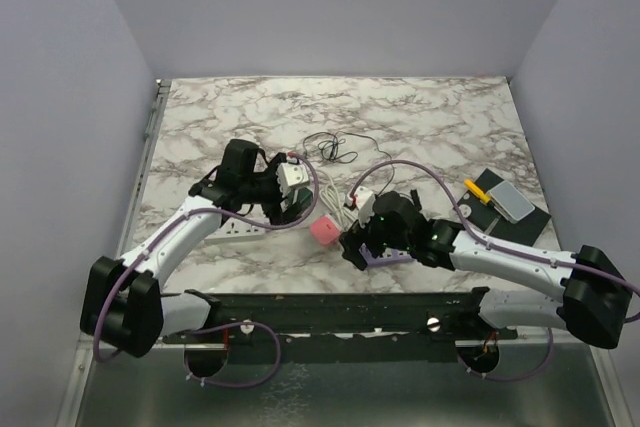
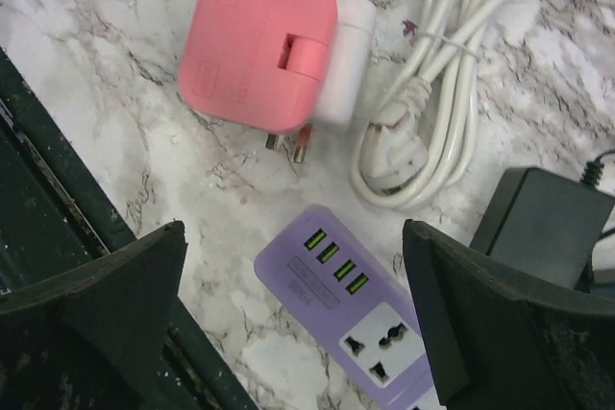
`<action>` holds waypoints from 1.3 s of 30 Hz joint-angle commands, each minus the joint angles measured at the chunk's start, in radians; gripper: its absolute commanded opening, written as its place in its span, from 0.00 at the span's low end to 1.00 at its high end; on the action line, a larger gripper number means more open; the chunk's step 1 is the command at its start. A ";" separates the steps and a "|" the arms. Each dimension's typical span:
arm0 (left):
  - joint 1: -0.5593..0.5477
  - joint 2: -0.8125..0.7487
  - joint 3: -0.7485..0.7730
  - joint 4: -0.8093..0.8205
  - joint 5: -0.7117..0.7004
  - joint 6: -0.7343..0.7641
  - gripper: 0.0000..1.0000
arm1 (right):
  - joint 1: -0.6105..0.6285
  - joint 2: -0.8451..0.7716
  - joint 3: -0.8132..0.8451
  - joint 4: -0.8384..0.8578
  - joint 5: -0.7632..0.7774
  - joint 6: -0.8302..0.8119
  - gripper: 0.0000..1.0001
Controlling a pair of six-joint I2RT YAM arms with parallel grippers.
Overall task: Insert the plug
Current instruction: Pick up the plug from the center of the board.
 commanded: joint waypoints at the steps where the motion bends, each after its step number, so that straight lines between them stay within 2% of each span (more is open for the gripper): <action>1: 0.028 0.111 0.093 -0.079 0.207 0.080 0.99 | 0.007 0.006 -0.040 0.287 -0.078 -0.143 1.00; 10: 0.055 0.140 0.130 -0.081 0.197 0.032 0.99 | 0.028 0.205 -0.048 0.427 0.014 -0.208 1.00; 14: 0.062 0.134 0.137 -0.094 0.197 0.025 0.99 | 0.051 0.216 -0.086 0.495 0.015 -0.215 1.00; 18: 0.065 0.133 0.148 -0.098 0.193 0.023 0.99 | 0.068 0.249 -0.113 0.554 0.095 -0.216 1.00; 29: 0.066 0.125 0.156 -0.205 0.189 0.085 0.99 | 0.118 0.443 -0.204 1.013 0.295 -0.254 0.99; 33: 0.065 0.119 0.158 -0.236 0.184 0.102 0.99 | 0.123 0.476 -0.238 1.138 0.293 -0.253 0.87; 35: 0.066 0.117 0.162 -0.245 0.187 0.103 0.99 | 0.123 0.472 -0.252 1.161 0.276 -0.246 0.76; 39: 0.066 0.113 0.167 -0.263 0.192 0.119 0.99 | 0.123 0.447 -0.292 1.182 0.238 -0.225 0.45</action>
